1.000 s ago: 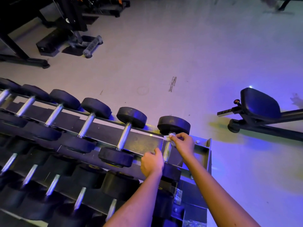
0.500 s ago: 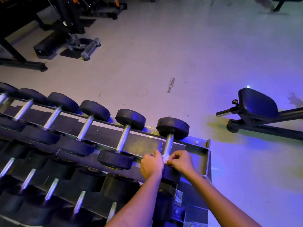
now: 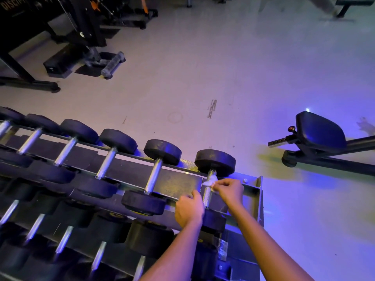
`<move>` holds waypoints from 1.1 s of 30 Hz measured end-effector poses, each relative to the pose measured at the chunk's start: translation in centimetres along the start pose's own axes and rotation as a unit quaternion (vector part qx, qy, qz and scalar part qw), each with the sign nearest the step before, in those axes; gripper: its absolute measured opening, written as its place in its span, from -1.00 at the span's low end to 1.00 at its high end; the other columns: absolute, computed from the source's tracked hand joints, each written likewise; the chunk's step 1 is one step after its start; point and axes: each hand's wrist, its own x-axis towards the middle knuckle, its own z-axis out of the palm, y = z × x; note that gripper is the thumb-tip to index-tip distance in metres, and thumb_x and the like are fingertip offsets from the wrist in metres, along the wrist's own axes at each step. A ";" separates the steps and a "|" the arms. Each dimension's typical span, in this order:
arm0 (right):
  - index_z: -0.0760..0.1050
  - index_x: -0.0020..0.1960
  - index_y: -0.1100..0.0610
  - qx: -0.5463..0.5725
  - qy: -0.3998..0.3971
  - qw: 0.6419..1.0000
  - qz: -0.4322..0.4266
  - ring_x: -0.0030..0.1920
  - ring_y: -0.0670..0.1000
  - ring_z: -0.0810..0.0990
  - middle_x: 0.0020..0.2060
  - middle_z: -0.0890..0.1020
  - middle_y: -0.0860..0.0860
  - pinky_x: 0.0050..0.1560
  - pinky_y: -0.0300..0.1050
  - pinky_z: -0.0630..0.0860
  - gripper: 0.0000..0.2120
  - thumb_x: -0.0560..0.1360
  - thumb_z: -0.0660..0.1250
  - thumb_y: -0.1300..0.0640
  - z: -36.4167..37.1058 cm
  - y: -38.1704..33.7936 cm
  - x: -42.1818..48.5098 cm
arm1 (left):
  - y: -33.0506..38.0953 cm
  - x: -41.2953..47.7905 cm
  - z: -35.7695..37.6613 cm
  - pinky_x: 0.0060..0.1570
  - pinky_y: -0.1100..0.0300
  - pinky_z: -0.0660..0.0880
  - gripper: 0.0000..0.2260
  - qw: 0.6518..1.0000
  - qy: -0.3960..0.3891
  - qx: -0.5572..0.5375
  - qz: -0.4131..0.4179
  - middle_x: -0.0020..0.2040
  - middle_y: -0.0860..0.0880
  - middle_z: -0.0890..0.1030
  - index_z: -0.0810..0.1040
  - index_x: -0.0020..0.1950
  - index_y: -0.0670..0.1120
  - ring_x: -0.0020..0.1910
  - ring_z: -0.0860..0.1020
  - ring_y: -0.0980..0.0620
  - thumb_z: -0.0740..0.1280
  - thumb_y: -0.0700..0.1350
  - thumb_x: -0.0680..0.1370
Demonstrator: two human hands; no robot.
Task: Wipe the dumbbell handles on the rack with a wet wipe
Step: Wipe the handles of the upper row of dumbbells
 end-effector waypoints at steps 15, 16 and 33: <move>0.68 -0.20 0.12 0.060 0.108 0.992 -0.013 -0.21 0.00 0.58 -0.31 0.66 0.02 -0.17 -0.20 0.42 -0.95 0.39 0.49 0.13 1.0 -1.2 -0.7 | 0.1 -0.4 -0.3 -0.03 0.09 0.49 -0.70 1.000 -0.004 -0.009 0.003 0.01 -0.16 0.64 0.63 -0.04 -0.09 0.00 0.58 -0.19 0.20 0.08 0.54; 0.67 -0.21 0.12 0.068 0.111 0.991 -0.010 -0.22 0.00 0.57 -0.30 0.66 0.03 -0.19 -0.20 0.42 -0.93 0.39 0.50 0.11 1.2 -1.9 -0.2 | 0.0 -0.4 -0.2 -0.01 0.07 0.53 -0.70 1.000 -0.005 -0.010 0.003 0.00 -0.15 0.64 0.62 -0.05 -0.09 -0.01 0.58 -0.18 0.20 0.08 0.54; 0.64 -0.28 0.17 0.047 0.121 0.992 0.004 -0.23 0.06 0.59 -0.36 0.64 0.06 -0.23 -0.23 0.37 -0.92 0.35 0.50 0.20 1.7 -1.2 1.2 | 0.0 -0.1 -0.1 -0.05 0.08 0.52 -0.69 1.000 -0.007 0.006 0.006 0.00 -0.12 0.63 0.61 -0.03 -0.09 -0.10 0.54 -0.11 0.19 0.10 0.56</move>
